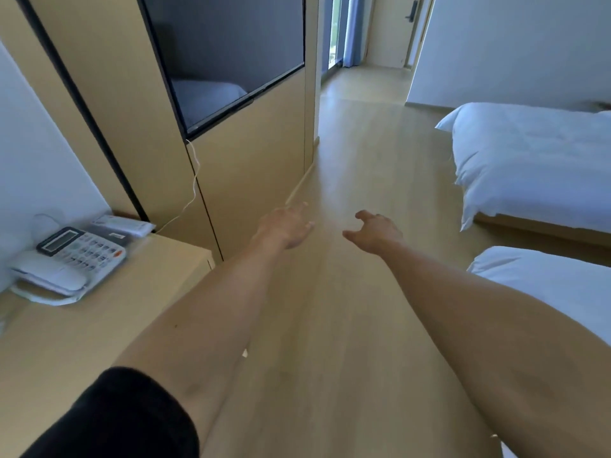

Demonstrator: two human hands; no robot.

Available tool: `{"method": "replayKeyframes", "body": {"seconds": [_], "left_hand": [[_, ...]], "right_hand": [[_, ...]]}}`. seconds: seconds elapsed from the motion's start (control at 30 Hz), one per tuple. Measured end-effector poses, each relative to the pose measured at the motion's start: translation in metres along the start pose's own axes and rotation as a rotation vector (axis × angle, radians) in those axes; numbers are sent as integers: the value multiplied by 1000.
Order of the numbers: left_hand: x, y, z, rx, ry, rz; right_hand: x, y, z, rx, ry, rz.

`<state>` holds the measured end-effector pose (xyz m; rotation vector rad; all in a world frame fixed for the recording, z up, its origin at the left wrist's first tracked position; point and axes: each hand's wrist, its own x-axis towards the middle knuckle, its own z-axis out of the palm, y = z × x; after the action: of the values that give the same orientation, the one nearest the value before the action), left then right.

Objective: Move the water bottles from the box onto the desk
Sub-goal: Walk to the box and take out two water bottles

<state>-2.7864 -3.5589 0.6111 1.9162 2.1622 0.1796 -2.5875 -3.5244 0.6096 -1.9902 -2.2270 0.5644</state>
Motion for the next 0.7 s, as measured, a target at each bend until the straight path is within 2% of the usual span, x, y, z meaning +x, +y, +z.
{"method": "replayKeyframes", "body": {"seconds": [0.33,0.7], "left_hand": [[117,79,26,38,-34,87],[309,85,-5,12,-40,137]], "right_hand": [[80,69,-35,24,0,143],[252,63,-70,36,15,203]]}}
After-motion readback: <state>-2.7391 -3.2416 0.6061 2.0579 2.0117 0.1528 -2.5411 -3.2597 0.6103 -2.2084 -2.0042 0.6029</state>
